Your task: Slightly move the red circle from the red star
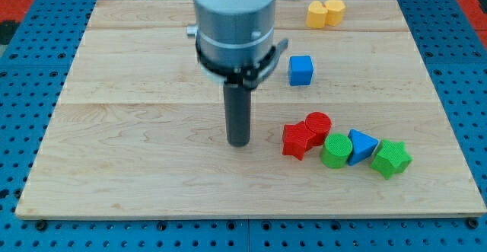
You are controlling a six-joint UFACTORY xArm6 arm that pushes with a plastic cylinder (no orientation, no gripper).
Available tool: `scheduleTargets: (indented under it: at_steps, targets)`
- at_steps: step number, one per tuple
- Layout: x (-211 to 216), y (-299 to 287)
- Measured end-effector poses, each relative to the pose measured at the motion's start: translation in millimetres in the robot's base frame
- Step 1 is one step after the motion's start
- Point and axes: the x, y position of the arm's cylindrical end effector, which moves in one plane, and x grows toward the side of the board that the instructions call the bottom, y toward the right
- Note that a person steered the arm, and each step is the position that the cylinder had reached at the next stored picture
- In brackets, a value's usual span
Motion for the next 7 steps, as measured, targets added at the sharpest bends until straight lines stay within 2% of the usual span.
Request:
scheduleTargets:
  at_steps: [1, 2, 3, 5, 6, 7]
  targets:
    - [26, 27]
    - [9, 81]
    - [-28, 126]
    - [-48, 194]
    - [-27, 187]
    - [-24, 149]
